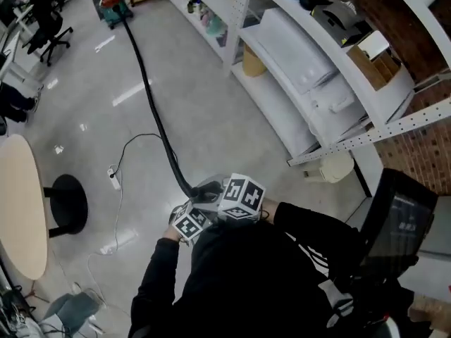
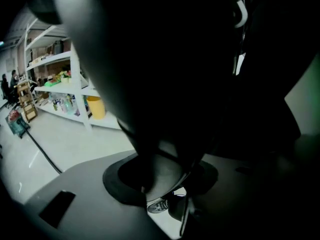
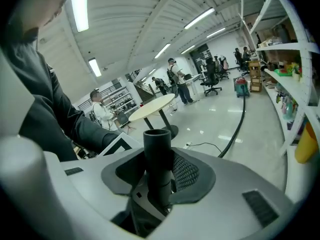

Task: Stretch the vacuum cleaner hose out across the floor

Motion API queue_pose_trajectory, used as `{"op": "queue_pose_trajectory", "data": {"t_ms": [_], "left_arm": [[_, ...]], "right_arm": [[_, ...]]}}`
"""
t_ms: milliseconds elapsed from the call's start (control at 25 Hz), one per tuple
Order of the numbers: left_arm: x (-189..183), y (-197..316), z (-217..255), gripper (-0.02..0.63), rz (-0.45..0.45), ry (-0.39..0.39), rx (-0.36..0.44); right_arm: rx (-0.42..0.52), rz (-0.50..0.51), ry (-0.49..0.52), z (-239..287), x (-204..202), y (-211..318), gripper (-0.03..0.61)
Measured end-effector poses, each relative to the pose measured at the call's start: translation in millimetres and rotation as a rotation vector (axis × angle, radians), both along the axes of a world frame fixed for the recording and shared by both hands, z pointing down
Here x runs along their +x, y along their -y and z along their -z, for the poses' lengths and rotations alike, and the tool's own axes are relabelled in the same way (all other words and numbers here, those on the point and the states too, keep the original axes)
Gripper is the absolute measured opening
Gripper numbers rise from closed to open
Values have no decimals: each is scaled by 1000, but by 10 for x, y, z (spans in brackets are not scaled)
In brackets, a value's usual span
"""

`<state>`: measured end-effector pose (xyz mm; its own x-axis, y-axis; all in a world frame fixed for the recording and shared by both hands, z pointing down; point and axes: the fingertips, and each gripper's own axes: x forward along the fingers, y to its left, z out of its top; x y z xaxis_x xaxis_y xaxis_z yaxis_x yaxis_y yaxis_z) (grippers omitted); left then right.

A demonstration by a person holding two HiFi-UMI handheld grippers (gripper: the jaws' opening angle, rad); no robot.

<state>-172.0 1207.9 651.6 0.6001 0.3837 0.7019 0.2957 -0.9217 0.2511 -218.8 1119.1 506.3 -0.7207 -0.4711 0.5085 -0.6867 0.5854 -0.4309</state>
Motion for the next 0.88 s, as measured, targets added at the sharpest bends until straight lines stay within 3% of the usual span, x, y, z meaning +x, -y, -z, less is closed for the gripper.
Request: {"op": "queue_pose_trajectory", "data": {"t_ms": [200,560,680,880], "left_arm": [[-52,23,-4,170,91,-25,-24],[-185,-191,-329,181,98,31,-27],[-241,-201,-370,189,141,30,15],[-218,-102,-200,283,305,-28,115]], "right_arm": [[9,-66,-44,-156,-156,-56,160],[-5,-81,-57,-359,-189,-284,160],[-4,-61,-79,-352,-254,-354,160],[-9,-64,-96,-395,-208,-431,160]]}}
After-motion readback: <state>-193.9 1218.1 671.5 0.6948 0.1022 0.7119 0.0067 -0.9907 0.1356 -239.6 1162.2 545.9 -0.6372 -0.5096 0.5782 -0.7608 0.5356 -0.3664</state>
